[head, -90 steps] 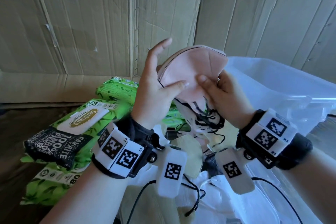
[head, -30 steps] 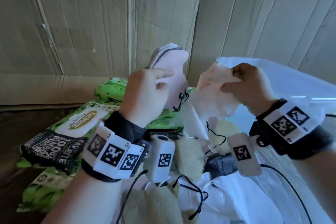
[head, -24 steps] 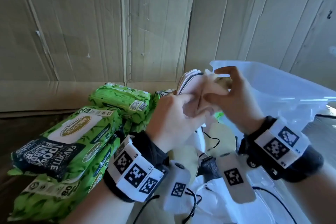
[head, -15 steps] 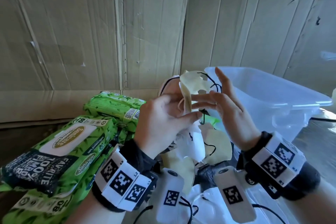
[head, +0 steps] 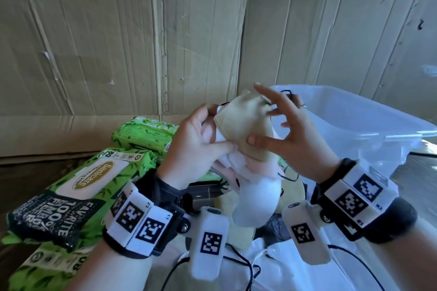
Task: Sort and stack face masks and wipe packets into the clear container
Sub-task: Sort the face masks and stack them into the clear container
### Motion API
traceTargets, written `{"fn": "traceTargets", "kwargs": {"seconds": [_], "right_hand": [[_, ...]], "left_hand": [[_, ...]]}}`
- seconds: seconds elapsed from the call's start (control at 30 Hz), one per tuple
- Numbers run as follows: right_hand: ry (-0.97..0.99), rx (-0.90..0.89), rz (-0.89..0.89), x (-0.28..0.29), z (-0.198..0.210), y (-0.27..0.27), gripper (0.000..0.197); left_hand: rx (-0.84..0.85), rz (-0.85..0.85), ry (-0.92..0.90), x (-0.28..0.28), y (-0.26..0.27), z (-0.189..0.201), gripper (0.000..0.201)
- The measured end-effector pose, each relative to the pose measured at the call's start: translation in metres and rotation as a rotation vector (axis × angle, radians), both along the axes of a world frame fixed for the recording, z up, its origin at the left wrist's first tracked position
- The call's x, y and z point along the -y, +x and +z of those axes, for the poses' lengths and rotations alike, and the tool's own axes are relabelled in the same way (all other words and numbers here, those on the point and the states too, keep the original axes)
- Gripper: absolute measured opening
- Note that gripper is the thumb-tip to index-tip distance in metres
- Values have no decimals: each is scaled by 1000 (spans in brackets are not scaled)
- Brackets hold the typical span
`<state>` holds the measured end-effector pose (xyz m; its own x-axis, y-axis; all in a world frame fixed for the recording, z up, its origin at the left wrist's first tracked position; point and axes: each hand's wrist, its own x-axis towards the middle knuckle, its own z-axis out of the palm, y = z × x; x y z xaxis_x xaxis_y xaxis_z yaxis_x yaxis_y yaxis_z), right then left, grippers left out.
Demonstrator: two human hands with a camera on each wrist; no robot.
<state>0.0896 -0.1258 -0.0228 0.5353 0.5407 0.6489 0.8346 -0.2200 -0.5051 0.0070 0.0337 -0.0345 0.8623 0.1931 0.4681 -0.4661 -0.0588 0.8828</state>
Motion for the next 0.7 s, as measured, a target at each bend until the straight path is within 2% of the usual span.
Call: {"fn": "traceTargets", "kwargs": {"seconds": [0.17, 0.3, 0.4, 0.53, 0.57, 0.7], "right_hand": [[-32, 65, -71, 3, 10, -2, 77], [-310, 184, -132, 0, 23, -12, 88], [-366, 278, -196, -3, 32, -16, 67], [-225, 240, -164, -4, 36, -9, 31], [-207, 228, -123, -4, 36, -8, 31], [-272, 171, 6, -3, 36, -10, 53]], "left_hand": [[-13, -201, -43, -9, -8, 7, 61], [-8, -229, 34, -12, -9, 7, 65], [-18, -257, 47, -12, -9, 5, 61], [-1, -251, 29, -10, -10, 6, 61], [5, -245, 27, -10, -10, 6, 61], [-6, -253, -1, -9, -11, 7, 55]]}}
